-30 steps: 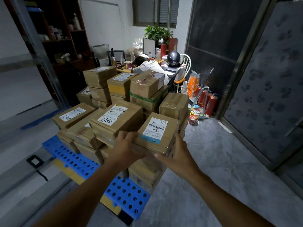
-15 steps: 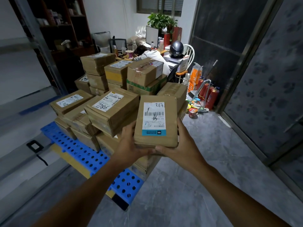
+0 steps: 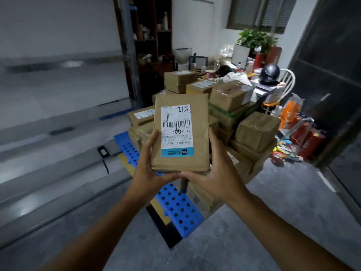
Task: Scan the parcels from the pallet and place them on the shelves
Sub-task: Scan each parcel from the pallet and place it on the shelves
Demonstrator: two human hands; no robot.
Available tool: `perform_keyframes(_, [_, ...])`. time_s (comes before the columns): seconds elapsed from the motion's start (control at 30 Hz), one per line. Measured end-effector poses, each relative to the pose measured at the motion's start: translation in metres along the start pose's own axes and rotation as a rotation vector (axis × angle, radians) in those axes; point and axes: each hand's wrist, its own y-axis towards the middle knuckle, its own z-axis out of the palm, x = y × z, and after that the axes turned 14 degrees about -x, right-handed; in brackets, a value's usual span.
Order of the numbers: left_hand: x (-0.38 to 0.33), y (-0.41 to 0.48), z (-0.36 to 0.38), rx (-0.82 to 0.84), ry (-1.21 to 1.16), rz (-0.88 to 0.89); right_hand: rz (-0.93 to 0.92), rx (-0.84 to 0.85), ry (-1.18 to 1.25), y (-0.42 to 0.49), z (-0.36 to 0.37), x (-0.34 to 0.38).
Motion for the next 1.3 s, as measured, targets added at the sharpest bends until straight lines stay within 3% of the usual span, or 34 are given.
perform_keyframes(0.33, [0.024,-0.014,-0.209,-0.286,0.081,-0.064,-0.038,0.292,0.185,0.017,0.204,0.079])
perform_keyframes(0.7, [0.12,0.001,-0.434,-0.416,0.141,-0.222,0.008,0.517,0.25,0.035,0.455,0.092])
perform_keyframes(0.87, [0.189,0.013,-0.485,-0.409,0.152,-0.305,0.118,0.621,0.174,0.051,0.534,0.053])
perform_keyframes(1.0, [0.26,0.035,-0.509,-0.423,0.183,-0.391,0.196,0.596,0.025,0.092,0.597,0.003])
perform_keyframes(1.3, [0.462,0.146,-0.542,-0.449,0.264,-0.45,0.378,0.634,-0.255,0.237,0.794,-0.191])
